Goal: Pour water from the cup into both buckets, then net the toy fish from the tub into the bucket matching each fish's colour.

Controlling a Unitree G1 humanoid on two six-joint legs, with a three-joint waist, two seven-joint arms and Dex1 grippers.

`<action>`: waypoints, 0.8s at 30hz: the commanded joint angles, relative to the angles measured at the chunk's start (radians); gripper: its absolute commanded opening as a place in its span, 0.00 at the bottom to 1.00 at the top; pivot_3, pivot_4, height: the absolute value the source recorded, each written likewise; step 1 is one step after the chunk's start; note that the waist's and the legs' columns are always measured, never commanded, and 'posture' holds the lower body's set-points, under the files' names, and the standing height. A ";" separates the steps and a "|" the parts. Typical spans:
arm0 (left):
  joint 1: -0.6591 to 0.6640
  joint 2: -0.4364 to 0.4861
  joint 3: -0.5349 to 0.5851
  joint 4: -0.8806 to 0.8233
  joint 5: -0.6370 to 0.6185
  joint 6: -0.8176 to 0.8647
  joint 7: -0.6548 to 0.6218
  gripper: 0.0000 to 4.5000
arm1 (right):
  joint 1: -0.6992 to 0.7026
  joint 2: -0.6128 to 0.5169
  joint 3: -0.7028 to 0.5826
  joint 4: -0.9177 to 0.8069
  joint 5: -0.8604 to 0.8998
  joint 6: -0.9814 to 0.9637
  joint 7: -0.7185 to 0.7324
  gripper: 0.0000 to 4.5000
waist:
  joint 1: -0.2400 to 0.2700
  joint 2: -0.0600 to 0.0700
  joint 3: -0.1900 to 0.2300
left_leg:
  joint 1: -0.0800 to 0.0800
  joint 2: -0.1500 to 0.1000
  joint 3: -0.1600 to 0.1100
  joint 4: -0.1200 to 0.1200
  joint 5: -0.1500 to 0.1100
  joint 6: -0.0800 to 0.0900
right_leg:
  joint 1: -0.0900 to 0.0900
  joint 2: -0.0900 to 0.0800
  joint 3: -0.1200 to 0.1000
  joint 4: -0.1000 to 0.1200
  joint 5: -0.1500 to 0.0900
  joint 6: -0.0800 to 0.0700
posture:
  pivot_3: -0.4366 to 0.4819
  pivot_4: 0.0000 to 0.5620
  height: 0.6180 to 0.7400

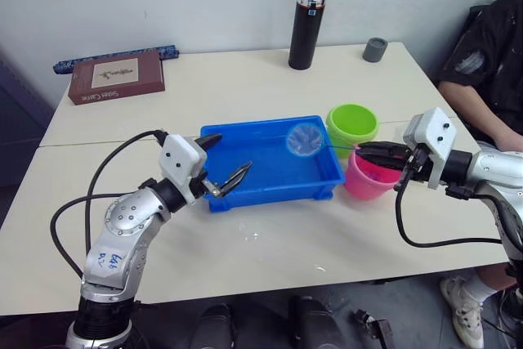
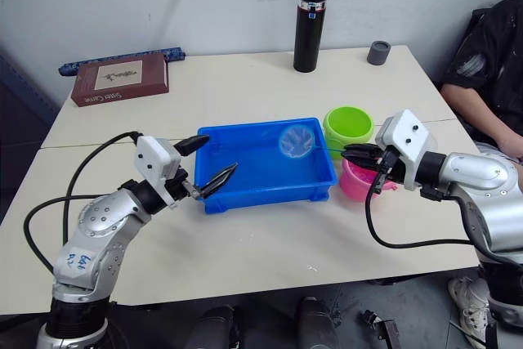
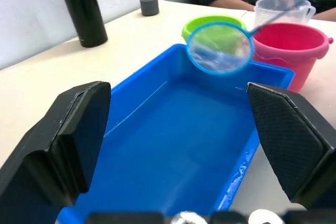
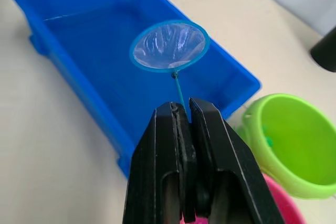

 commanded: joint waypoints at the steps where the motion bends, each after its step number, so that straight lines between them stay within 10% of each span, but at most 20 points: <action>1: -0.007 0.002 0.017 -0.057 -0.022 0.014 0.021 0.99 | -0.009 -0.005 0.004 -0.079 0.053 0.033 0.035 0.00 | -0.001 0.000 0.000 | 0.000 0.000 0.000 0.000 0.000 0.000 | 0.000 0.000 0.000 0.000 0.000 0.000 | 0.48 0.27 1.00; 24: -0.027 -0.036 -0.039 -0.059 -0.014 0.023 0.060 0.99 | 0.112 0.132 0.268 -0.163 -0.028 -0.054 0.073 0.00 | 0.006 -0.001 0.000 | 0.000 0.000 -0.001 0.001 0.000 0.000 | 0.000 0.001 0.000 0.000 0.000 0.000 | 0.48 0.27 1.00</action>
